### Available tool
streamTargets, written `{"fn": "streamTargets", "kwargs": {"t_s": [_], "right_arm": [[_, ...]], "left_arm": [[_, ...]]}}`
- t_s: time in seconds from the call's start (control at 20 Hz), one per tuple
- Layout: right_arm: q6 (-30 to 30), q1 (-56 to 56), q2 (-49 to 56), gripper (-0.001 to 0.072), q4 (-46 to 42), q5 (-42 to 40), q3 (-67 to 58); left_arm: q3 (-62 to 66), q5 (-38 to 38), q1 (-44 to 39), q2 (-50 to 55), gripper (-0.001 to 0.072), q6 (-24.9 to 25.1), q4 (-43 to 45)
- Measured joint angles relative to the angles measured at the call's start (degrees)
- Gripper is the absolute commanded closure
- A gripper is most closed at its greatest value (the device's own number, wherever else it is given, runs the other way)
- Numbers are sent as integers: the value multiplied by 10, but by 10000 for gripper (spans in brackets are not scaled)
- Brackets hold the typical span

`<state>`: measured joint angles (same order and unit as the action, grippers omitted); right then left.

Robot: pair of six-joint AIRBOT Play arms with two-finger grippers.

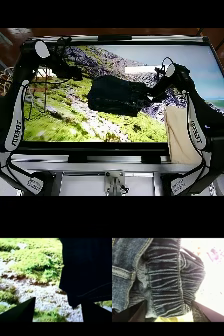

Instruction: Fold the shirts.

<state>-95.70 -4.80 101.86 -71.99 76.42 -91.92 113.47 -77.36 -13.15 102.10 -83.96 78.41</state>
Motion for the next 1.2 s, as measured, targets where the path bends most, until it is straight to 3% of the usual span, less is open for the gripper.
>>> {"fn": "streamTargets", "kwargs": {"t_s": [0.4,0.9,0.95,1.0,1.1,1.2], "right_arm": [[2,13,22,41,63,-5,0],[28,14,26,41,101,-4,0],[28,14,26,41,102,-4,0],[29,14,26,41,103,-4,0],[29,14,26,41,108,-3,0],[29,14,26,41,114,-1,0]], "left_arm": [[0,-10,0,104,-13,-21,-94],[0,39,0,189,6,49,-220],[0,39,0,196,197,54,-240],[0,40,0,201,490,57,-259],[1,39,0,207,624,68,-285],[9,30,4,210,626,78,-298]]}}
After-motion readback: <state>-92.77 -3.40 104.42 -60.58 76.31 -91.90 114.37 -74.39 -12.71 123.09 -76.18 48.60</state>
